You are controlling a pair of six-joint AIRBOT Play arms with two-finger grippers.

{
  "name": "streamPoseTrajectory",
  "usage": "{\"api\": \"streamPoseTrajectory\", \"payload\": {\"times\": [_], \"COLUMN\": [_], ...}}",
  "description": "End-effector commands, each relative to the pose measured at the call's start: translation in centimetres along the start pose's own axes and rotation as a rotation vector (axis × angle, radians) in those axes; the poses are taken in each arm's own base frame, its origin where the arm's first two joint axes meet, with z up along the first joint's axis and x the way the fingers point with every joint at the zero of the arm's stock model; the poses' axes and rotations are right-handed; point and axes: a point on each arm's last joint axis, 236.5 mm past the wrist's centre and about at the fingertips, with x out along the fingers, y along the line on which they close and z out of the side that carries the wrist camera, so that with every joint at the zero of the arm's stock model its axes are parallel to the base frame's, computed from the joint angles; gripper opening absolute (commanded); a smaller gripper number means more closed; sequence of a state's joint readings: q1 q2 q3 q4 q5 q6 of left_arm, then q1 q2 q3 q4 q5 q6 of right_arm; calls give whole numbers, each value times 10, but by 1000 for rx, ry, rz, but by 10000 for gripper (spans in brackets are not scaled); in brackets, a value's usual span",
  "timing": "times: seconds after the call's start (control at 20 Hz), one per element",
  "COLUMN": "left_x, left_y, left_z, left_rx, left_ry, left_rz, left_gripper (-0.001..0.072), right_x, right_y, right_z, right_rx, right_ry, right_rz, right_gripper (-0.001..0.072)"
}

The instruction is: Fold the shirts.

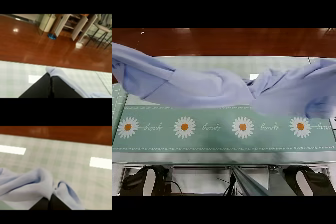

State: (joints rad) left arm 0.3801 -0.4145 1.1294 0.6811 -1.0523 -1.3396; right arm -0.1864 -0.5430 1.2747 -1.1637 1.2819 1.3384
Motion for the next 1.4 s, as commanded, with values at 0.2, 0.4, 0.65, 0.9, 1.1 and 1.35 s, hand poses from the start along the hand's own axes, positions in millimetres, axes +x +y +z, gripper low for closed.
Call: {"api": "streamPoseTrajectory", "payload": {"times": [0.2, 0.4, 0.65, 0.9, 1.1, 1.35], "left_x": [-28, -15, -6, -23, -13, 17], "left_y": [-42, 26, 82, 95, 109, 147], "left_z": [-12, -103, -255, -343, -345, -320], "left_rx": [101, -30, -371, -506, -511, -467], "left_ry": [136, 457, 775, 941, 881, 669], "left_rz": [-54, 78, 117, 125, 167, 269], "left_gripper": [17, 17, 18, 18, 18, 18], "right_x": [-66, -39, 12, 88, 144, 180], "right_y": [18, 21, 11, 7, -6, 0], "right_z": [55, -39, -122, -174, -150, -165], "right_rx": [-83, -12, 118, 272, 369, 486], "right_ry": [-197, 266, 602, 686, 558, 623], "right_rz": [-35, 47, 124, 199, 201, 272], "right_gripper": [19, 19, 18, 19, 19, 19]}}
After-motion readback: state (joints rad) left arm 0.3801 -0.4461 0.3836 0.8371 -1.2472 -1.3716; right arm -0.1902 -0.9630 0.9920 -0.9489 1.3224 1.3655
